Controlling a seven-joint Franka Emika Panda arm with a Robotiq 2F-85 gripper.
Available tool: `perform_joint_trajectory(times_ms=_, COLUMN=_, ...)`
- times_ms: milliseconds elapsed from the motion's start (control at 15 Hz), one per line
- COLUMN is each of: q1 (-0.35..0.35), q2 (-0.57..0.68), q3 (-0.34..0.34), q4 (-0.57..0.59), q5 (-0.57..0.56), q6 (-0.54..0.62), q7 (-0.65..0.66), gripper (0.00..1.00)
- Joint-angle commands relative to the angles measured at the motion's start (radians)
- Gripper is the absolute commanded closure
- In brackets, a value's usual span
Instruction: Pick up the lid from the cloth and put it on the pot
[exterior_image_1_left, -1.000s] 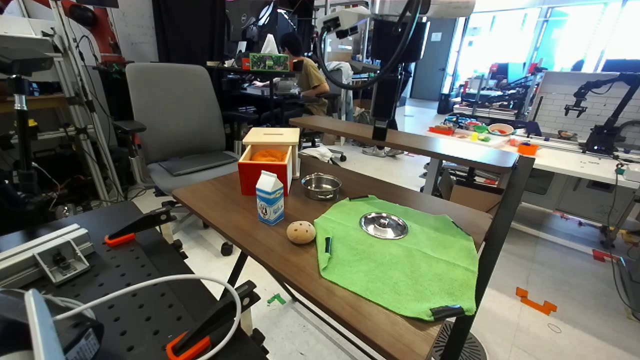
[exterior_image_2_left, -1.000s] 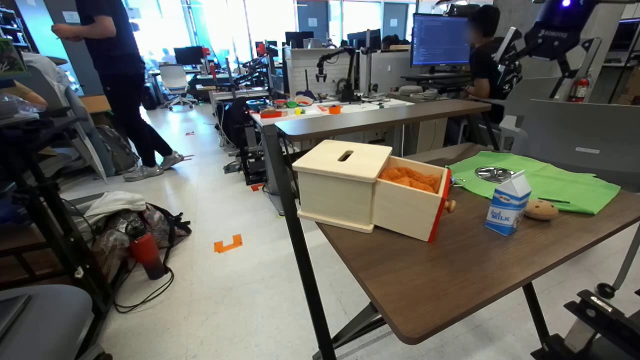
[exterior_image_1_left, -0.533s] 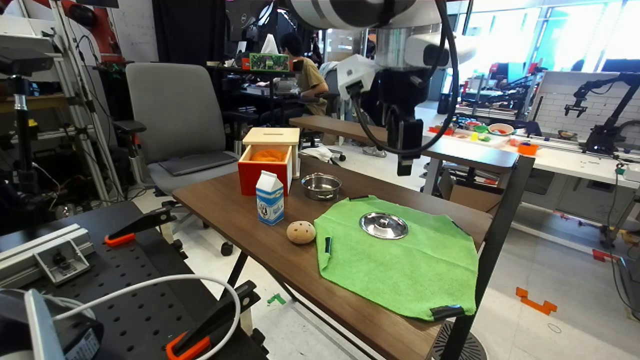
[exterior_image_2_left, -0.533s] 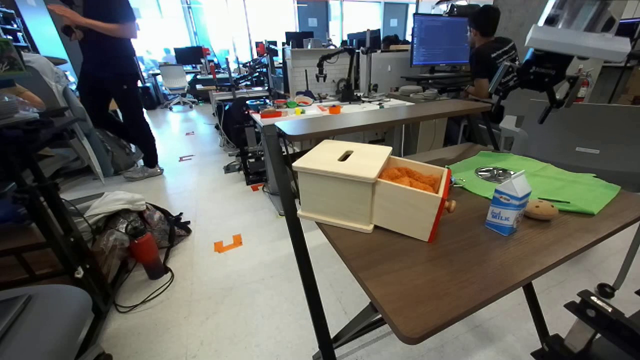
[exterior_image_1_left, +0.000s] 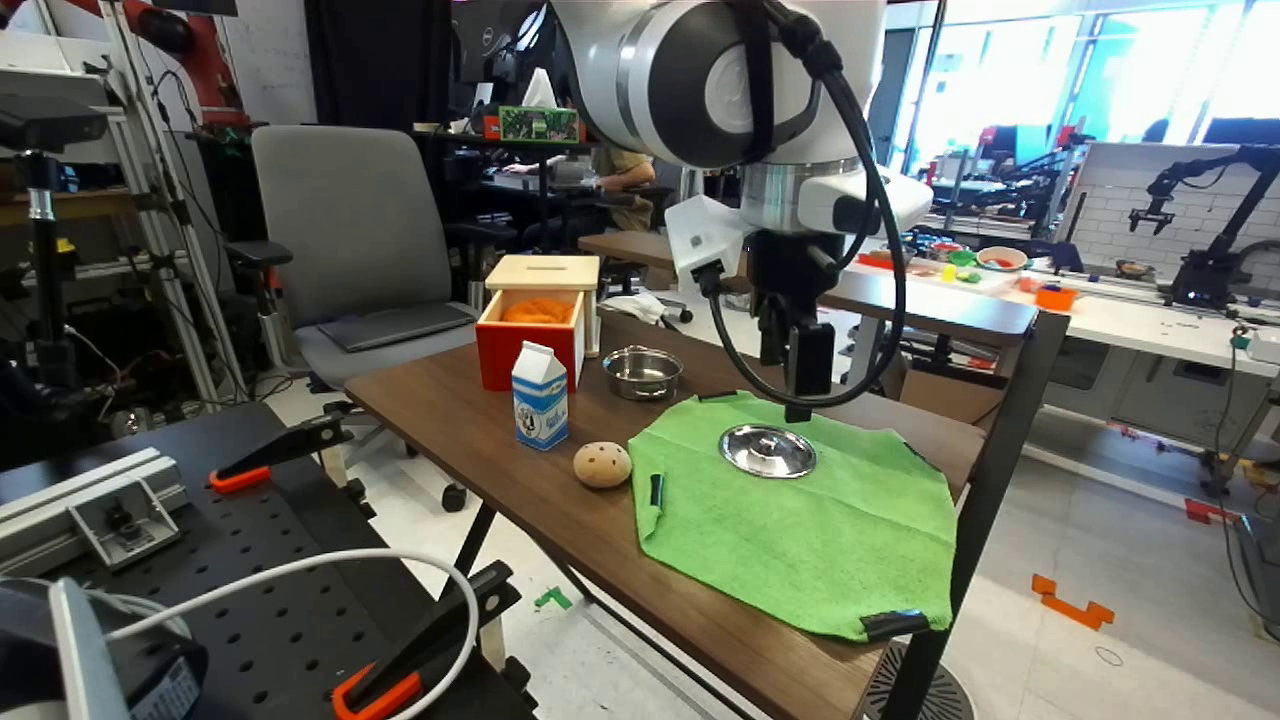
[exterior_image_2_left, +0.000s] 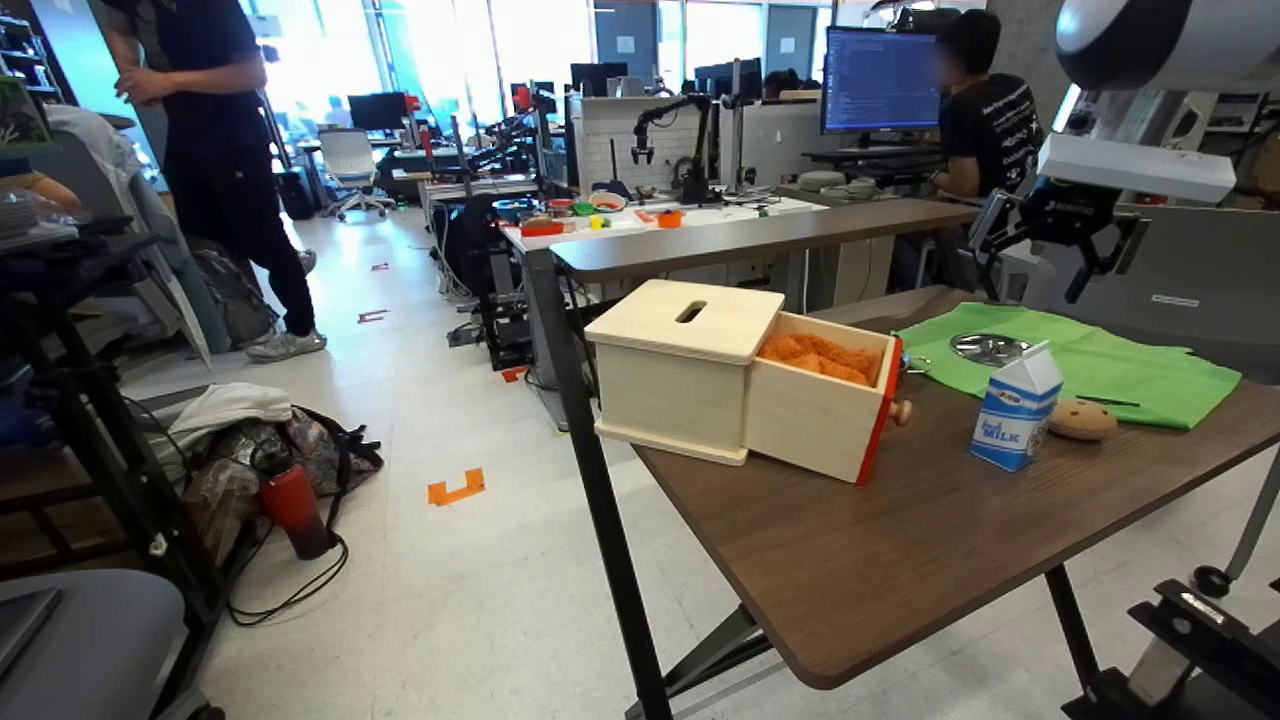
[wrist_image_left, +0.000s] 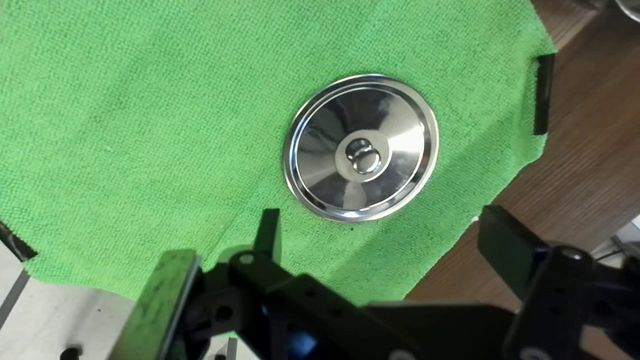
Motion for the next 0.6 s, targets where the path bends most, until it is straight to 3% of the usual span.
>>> perform_joint_trajectory(times_ms=0, q1=0.009, q2=0.001, q3=-0.01, q4=0.005, q5=0.01, q6=-0.004, q7=-0.007, gripper=0.0)
perform_joint_trajectory(times_ms=533, q1=0.03, q2=0.054, q3=-0.064, q4=0.071, q5=-0.025, q6=-0.083, q7=0.027, gripper=0.0)
